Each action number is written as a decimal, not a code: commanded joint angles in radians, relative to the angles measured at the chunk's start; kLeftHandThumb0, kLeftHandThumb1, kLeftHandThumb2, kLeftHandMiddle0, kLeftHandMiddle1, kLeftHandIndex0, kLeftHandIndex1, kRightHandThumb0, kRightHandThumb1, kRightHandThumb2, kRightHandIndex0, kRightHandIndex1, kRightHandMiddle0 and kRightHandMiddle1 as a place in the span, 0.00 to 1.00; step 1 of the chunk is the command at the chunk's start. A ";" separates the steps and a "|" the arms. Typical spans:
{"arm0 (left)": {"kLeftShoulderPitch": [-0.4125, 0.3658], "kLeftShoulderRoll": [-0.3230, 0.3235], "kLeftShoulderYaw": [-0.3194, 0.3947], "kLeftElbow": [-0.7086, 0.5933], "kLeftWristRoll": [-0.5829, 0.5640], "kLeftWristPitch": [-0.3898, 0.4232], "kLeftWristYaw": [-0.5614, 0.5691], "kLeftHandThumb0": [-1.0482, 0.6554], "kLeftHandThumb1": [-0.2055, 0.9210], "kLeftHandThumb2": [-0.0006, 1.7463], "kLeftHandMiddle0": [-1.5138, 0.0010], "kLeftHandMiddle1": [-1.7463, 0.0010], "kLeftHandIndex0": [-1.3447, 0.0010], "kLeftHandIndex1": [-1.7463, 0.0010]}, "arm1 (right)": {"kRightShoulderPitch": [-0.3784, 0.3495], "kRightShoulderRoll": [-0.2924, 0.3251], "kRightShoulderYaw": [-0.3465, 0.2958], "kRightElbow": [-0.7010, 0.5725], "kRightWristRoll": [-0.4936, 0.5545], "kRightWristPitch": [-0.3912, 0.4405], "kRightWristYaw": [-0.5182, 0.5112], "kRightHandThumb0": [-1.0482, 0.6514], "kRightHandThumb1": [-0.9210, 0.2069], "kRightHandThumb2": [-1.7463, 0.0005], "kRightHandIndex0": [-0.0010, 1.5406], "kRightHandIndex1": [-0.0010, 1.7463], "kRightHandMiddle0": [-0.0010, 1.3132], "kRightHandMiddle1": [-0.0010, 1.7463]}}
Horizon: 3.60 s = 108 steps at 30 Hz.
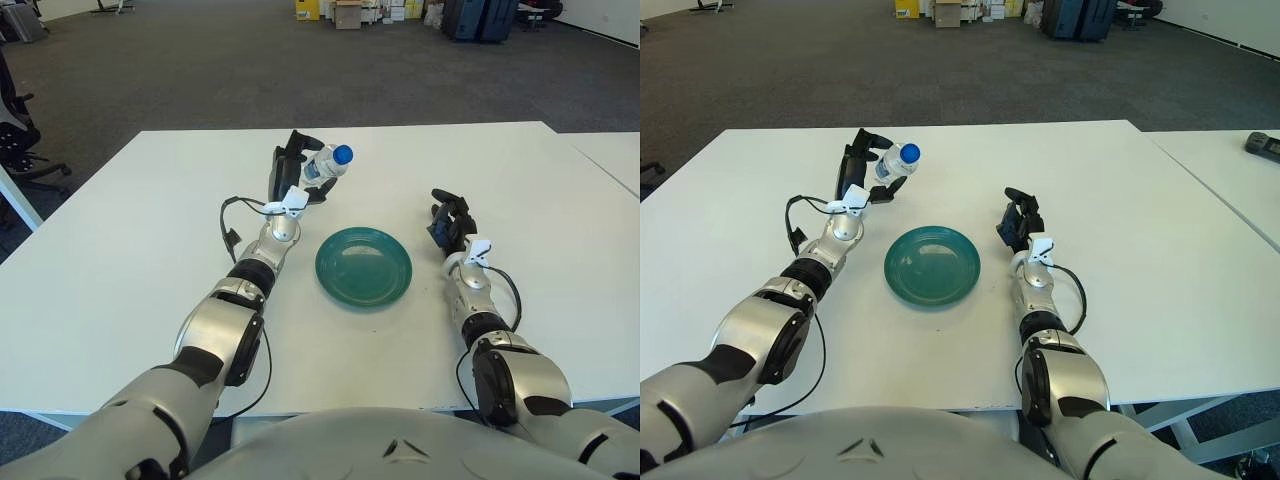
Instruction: Put the bottle into the plate.
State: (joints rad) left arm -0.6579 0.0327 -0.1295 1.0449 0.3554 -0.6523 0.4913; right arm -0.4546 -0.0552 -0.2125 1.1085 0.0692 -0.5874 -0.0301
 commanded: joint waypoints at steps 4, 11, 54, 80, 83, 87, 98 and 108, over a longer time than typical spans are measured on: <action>0.047 0.054 -0.018 -0.099 0.019 -0.048 -0.036 0.52 0.63 0.55 0.21 0.00 0.34 0.00 | -0.021 0.007 -0.003 0.031 0.008 0.030 0.000 0.04 0.00 0.41 0.16 0.00 0.04 0.51; 0.120 0.086 -0.024 -0.201 0.001 -0.059 -0.124 0.54 0.62 0.56 0.21 0.00 0.34 0.00 | -0.028 0.008 0.000 0.046 0.005 0.031 0.005 0.04 0.00 0.42 0.16 0.00 0.06 0.51; 0.376 0.203 -0.070 -0.643 0.007 0.028 -0.523 0.51 0.64 0.55 0.22 0.00 0.34 0.00 | -0.064 0.038 0.021 0.085 -0.010 0.049 -0.029 0.05 0.00 0.40 0.16 0.01 0.00 0.49; 0.275 0.211 -0.164 -0.566 0.126 -0.149 -0.525 0.56 0.60 0.59 0.23 0.00 0.32 0.00 | -0.070 0.062 0.019 0.093 -0.010 0.047 -0.038 0.05 0.00 0.40 0.16 0.01 0.00 0.50; 0.266 0.210 -0.170 -0.569 0.143 -0.161 -0.517 0.56 0.60 0.59 0.24 0.00 0.32 0.00 | -0.071 0.064 0.019 0.095 -0.009 0.048 -0.041 0.05 0.00 0.40 0.17 0.01 0.00 0.49; 0.253 0.219 -0.181 -0.560 0.161 -0.167 -0.525 0.56 0.59 0.60 0.24 0.00 0.32 0.00 | -0.072 0.069 0.016 0.097 -0.007 0.052 -0.046 0.05 0.00 0.40 0.17 0.01 0.00 0.49; 0.217 0.216 -0.219 -0.536 0.193 -0.157 -0.540 0.57 0.58 0.60 0.23 0.00 0.32 0.00 | -0.069 0.078 0.016 0.098 -0.006 0.049 -0.050 0.05 0.00 0.40 0.16 0.00 0.00 0.48; 0.208 0.212 -0.234 -0.516 0.179 -0.159 -0.558 0.57 0.58 0.61 0.24 0.00 0.35 0.00 | -0.066 0.083 0.017 0.093 -0.007 0.044 -0.057 0.05 0.00 0.40 0.16 0.00 0.00 0.47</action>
State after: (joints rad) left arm -0.4074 0.2434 -0.3645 0.5230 0.5589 -0.8103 -0.0616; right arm -0.5282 0.0158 -0.1946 1.1849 0.0607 -0.5597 -0.0835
